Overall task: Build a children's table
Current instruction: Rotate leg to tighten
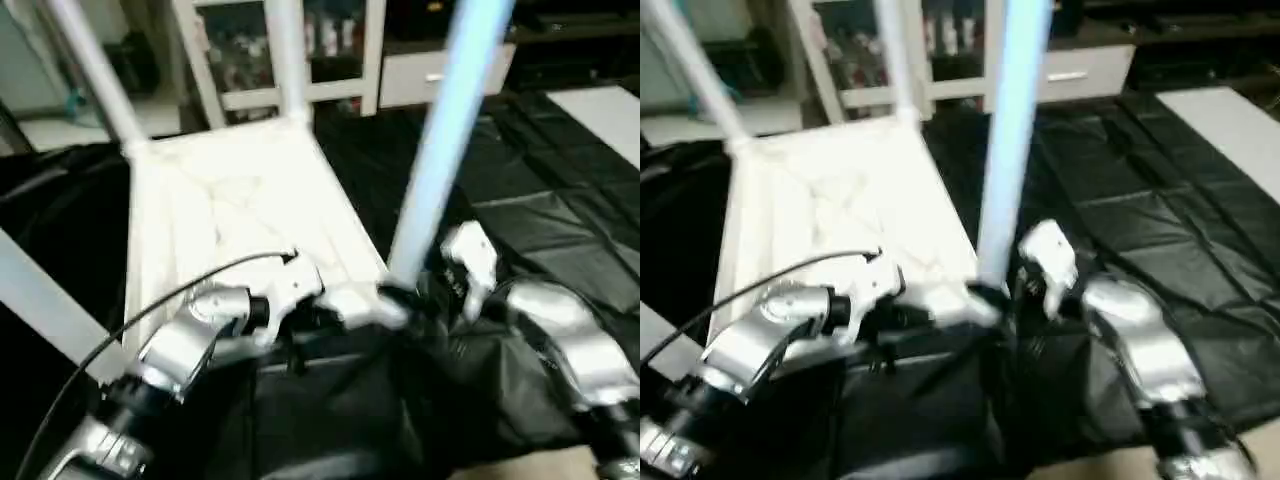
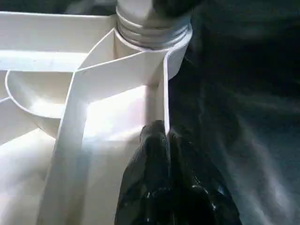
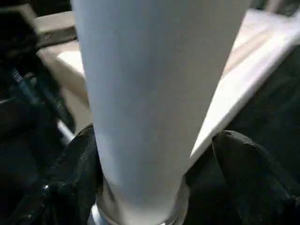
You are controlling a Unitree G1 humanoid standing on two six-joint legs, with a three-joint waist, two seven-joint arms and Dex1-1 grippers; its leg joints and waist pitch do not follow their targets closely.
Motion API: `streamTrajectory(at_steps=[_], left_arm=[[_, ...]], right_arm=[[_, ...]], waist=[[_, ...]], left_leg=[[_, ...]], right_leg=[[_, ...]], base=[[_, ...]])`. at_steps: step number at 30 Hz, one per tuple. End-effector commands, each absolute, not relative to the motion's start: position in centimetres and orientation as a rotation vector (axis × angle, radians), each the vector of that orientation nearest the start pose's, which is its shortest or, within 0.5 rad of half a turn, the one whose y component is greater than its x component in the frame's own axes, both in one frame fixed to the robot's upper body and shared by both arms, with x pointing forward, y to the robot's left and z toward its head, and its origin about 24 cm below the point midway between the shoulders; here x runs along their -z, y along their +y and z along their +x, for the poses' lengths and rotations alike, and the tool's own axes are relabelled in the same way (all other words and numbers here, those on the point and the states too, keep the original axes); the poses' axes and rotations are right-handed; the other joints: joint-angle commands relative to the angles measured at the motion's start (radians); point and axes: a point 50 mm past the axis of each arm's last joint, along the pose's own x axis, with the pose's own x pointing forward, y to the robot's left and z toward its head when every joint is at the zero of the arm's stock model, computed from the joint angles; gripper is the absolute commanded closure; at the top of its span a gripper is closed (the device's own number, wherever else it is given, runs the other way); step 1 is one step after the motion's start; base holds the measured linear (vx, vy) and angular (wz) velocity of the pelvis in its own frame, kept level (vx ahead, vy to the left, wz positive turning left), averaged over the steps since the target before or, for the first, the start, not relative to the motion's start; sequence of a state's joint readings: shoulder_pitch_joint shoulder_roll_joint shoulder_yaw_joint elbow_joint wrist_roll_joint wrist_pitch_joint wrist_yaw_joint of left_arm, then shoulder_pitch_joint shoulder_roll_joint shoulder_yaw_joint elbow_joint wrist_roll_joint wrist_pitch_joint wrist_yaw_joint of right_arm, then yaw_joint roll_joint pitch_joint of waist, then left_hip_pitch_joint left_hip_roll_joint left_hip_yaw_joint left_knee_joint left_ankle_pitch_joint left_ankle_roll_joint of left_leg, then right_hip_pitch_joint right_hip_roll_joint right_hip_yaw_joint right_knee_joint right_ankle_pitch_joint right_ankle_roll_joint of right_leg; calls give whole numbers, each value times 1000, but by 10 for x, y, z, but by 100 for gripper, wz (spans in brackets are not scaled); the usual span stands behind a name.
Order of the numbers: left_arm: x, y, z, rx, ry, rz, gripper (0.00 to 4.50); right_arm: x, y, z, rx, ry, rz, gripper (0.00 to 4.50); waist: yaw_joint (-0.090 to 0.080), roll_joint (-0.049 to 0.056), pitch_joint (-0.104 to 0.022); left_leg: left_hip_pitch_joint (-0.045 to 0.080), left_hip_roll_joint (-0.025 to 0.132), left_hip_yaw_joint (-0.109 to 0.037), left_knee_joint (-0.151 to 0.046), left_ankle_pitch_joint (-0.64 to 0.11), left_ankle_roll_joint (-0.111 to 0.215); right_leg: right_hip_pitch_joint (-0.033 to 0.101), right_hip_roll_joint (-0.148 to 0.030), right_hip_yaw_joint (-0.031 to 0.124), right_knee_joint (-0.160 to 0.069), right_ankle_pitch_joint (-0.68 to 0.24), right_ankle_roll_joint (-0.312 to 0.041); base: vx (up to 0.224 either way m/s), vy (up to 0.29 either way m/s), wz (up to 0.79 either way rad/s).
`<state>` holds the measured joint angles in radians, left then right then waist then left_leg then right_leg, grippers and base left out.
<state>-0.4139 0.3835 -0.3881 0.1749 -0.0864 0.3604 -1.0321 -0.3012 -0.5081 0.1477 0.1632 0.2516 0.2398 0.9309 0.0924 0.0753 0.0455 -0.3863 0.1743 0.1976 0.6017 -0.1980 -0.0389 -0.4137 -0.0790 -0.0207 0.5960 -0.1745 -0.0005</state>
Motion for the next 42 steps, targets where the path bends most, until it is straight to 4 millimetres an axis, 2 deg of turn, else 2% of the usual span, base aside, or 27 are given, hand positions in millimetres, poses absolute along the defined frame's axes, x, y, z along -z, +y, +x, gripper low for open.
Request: streamTrajectory(at_steps=[1, 4, 6, 8, 9, 12, 14, 15, 17, 18, 21, 22, 24, 27, 28, 29, 30, 32, 33, 34, 38, 39, 40, 41, 42], left_arm=[[-51, 97, 271, 1387, 460, 311, 450], [-52, 98, 271, 1389, 462, 308, 450], [-52, 99, 271, 1394, 466, 308, 450], [-52, 100, 272, 1392, 470, 310, 450], [-51, 99, 272, 1391, 473, 309, 450], [-52, 97, 272, 1389, 475, 303, 450], [-53, 97, 272, 1384, 472, 300, 450], [-53, 97, 272, 1383, 471, 299, 450], [-53, 97, 271, 1383, 471, 297, 450], [-52, 98, 271, 1382, 472, 297, 450], [-51, 99, 271, 1379, 476, 297, 450], [-52, 99, 272, 1377, 477, 298, 450], [-52, 101, 273, 1372, 479, 298, 450], [-52, 102, 274, 1368, 481, 300, 450], [-52, 101, 273, 1369, 482, 296, 450], [-52, 101, 273, 1369, 482, 296, 450], [-50, 100, 270, 1375, 486, 285, 450], [-50, 100, 270, 1376, 485, 280, 450], [-50, 99, 270, 1371, 481, 269, 450], [-50, 97, 271, 1356, 469, 250, 450], [-49, 90, 280, 1286, 429, 208, 450], [-47, 85, 287, 1242, 416, 191, 450], [-47, 84, 288, 1234, 415, 190, 450], [-45, 81, 294, 1189, 414, 190, 450], [-44, 78, 300, 1146, 413, 202, 450]], right_arm=[[-66, -178, 281, -1036, 305, -183, 68], [-66, -176, 280, -1061, 310, -164, 68], [-63, -173, 281, -1103, 329, -177, 68], [-62, -173, 282, -1111, 337, -182, 68], [-61, -173, 283, -1116, 345, -180, 68], [-59, -172, 285, -1130, 362, -183, 103], [-58, -172, 285, -1134, 366, -188, 106], [-58, -172, 286, -1130, 365, -184, 128], [-58, -173, 288, -1127, 365, -176, 143], [-57, -174, 288, -1127, 367, -176, 147], [-56, -174, 288, -1126, 370, -175, 173], [-56, -175, 289, -1126, 370, -168, 176], [-56, -175, 289, -1128, 370, -162, 178], [-55, -174, 290, -1119, 367, -159, 179], [-55, -174, 290, -1111, 359, -150, 180], [-55, -174, 290, -1111, 359, -150, 180], [-55, -174, 290, -1095, 348, -124, 180], [-54, -174, 290, -1083, 339, -106, 180], [-54, -173, 291, -1062, 326, -86, 180], [-54, -173, 297, -979, 288, -54, 180], [-52, -169, 316, -718, 209, 65, 180], [-51, -163, 323, -626, 187, 115, 180], [-51, -162, 324, -615, 185, 124, 180], [-50, -156, 329, -558, 179, 136, 180], [-47, -149, 332, -523, 194, 153, 180]], waist=[[3, -21, -61], [3, -23, -62], [2, -21, -64], [1, -24, -65], [2, -32, -66], [3, -31, -68], [5, -28, -67], [4, -30, -67], [5, -31, -68], [3, -26, -67], [2, -30, -67], [2, -33, -67], [3, -29, -68], [1, -30, -67], [2, -24, -68], [0, -28, -68], [0, -24, -68], [-2, -26, -68], [-1, -18, -67], [-4, -15, -66], [-23, -24, -65], [-31, -21, -64], [-38, -19, -63], [-40, -17, -65], [-46, -14, -63]], left_leg=[[23, 52, -22, -72, -176, 78], [21, 51, -24, -73, -172, 71], [23, 51, -23, -72, -168, 69], [21, 50, -23, -69, -153, 74], [20, 49, -22, -68, -141, 79], [18, 49, -23, -66, -122, 89], [19, 49, -22, -65, -127, 91], [19, 49, -22, -66, -129, 91], [19, 49, -23, -65, -127, 92], [18, 48, -23, -65, -135, 90], [19, 49, -23, -66, -142, 83], [19, 48, -22, -65, -140, 84], [19, 48, -23, -64, -131, 86], [19, 48, -23, -65, -139, 85], [19, 48, -23, -64, -140, 84], [19, 47, -23, -64, -143, 83], [19, 47, -23, -64, -145, 81], [19, 47, -23, -64, -152, 78], [19, 48, -25, -66, -156, 74], [19, 47, -25, -66, -170, 67], [15, 41, -26, -71, -206, 36], [18, 41, -28, -73, -223, 22], [21, 39, -28, -75, -246, 12], [19, 39, -30, -74, -244, 8], [19, 37, -28, -75, -253, 6]], right_leg=[[44, -59, 26, -62, -188, -230], [44, -57, 25, -62, -204, -221], [42, -56, 24, -60, -197, -221], [43, -56, 23, -58, -173, -226], [45, -56, 23, -57, -161, -228], [46, -57, 22, -52, -143, -235], [45, -56, 22, -54, -145, -235], [45, -56, 22, -54, -147, -234], [46, -57, 22, -54, -151, -235], [45, -56, 21, -55, -158, -236], [46, -56, 22, -55, -165, -233], [46, -56, 22, -55, -163, -232], [47, -55, 21, -53, -154, -234], [46, -55, 21, -54, -158, -236], [46, -55, 21, -53, -158, -237], [46, -54, 21, -54, -158, -237], [46, -55, 21, -54, -158, -237], [46, -54, 21, -55, -163, -238], [46, -55, 21, -54, -168, -238], [45, -54, 21, -56, -176, -237], [44, -56, 19, -63, -235, -223], [43, -56, 19, -66, -261, -216], [40, -53, 18, -69, -290, -212], [43, -54, 18, -67, -285, -209], [37, -52, 19, -72, -288, -204]], base=[[0, 0, 0], [0, 0, 0], [0, 0, 0], [0, 0, 0], [0, 0, 0], [0, 0, 0], [0, 0, 0], [0, 0, 0], [0, 0, 0], [0, 0, 0], [0, 0, 0], [0, 0, 0], [0, 0, 0], [0, 0, 0], [0, 0, 0], [0, 0, 0], [0, 0, 0], [0, 0, 0], [0, 0, 0], [0, 0, 0], [0, 0, 0], [0, 0, 0], [0, 0, 0], [0, 0, 0], [0, 0, 0]])
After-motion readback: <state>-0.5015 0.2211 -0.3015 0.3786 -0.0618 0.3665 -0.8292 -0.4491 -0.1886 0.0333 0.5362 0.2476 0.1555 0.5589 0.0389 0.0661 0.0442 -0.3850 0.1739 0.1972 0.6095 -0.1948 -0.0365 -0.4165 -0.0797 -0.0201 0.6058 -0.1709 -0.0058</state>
